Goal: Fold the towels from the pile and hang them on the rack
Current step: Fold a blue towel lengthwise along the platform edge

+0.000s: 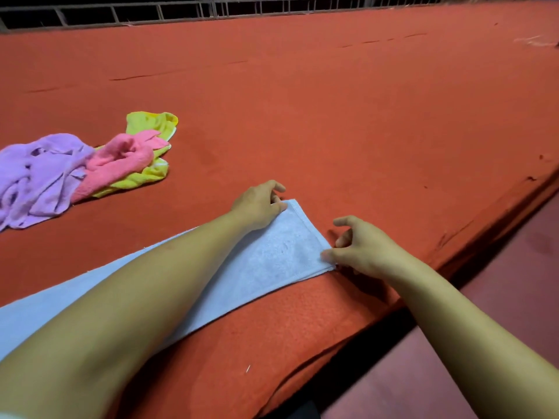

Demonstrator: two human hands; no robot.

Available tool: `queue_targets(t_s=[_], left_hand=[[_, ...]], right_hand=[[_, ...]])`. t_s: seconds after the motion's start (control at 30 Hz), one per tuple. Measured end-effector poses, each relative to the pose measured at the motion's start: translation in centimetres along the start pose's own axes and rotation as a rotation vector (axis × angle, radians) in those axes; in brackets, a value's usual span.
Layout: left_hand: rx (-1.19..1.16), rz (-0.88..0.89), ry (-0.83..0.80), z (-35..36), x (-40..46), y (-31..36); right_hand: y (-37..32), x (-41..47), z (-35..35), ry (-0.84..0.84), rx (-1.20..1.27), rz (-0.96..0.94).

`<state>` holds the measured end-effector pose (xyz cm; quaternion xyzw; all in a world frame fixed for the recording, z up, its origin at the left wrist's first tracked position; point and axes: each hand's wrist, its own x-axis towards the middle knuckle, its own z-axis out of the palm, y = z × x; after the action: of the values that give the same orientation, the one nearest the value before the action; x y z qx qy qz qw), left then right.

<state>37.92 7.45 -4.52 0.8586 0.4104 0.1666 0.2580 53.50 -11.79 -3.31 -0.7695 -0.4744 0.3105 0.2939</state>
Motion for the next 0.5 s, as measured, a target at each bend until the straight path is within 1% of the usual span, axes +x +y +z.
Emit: queue_targets(t_s=[0.07, 0.13, 0.2, 0.23, 0.3, 0.4, 0.5], left_hand=[[-0.001, -0.004, 0.002, -0.4, -0.3, 0.1], [0.05, -0.009, 0.007, -1.3, -0.9, 0.0], [0.128, -0.024, 0.023, -2.3, -1.8, -0.7], [0.159, -0.038, 0.033, -2.8, -2.4, -1.3], [0.182, -0.078, 0.035, -4.1, -3.9, -2.8], [0.182, -0.107, 0.007, -5.4, -6.3, -4.9], [0.138, -0.102, 0.017, -6.1, -7.5, -6.5]], right_hand=[[-0.4, 0.7, 0.2, 0.112, -0.091, -0.055], [-1.5, 2.0, 0.6, 0.248, -0.135, -0.176], [-2.7, 4.3, 1.3, 0.296, -0.112, -0.293], [-3.1, 5.6, 1.6, 0.28, -0.123, -0.345], [-3.5, 8.3, 2.5, 0.192, -0.212, -0.423], [-3.9, 11.0, 3.2, 0.055, -0.418, -0.462], [-4.6, 11.7, 3.2, 0.059, -0.503, -0.497]])
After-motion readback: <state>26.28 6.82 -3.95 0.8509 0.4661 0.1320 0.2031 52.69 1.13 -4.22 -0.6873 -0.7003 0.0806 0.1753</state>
